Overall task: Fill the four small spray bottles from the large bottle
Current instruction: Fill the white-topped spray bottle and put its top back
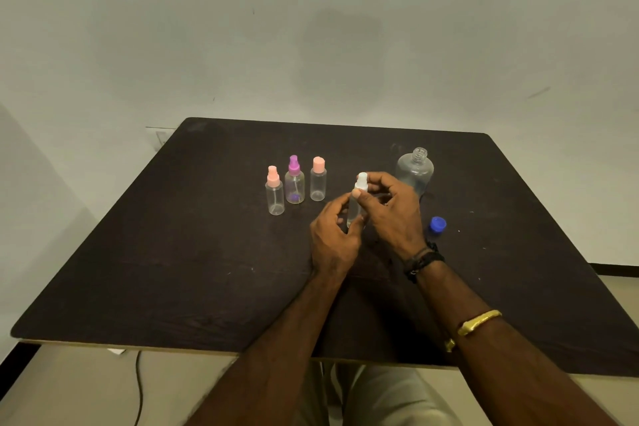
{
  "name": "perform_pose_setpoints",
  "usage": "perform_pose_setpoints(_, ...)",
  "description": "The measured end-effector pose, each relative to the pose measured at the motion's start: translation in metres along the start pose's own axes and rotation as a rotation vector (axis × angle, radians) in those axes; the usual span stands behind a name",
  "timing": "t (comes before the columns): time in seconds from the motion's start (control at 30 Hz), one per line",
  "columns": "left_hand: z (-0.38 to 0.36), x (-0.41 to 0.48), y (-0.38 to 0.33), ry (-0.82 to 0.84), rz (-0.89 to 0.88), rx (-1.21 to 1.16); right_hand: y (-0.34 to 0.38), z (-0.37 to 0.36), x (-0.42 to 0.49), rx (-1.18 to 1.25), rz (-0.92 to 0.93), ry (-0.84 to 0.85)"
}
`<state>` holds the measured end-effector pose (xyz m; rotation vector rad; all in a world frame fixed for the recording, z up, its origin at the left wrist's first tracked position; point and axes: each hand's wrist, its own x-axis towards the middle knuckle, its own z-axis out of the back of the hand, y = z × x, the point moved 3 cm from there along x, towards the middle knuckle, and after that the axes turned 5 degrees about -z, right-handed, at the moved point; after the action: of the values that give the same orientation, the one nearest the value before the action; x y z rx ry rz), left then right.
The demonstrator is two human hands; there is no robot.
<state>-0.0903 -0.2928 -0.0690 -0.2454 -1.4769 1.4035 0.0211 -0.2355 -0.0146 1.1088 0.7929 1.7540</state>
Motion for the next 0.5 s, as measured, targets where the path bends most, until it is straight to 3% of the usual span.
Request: perform_pose_setpoints(0.5, 0.0007, 0.0007, 0.0001, -0.007, 0.033, 0.022, -0.0004, 0.0002, -0.0021, -0.003, -0.015, -0.075)
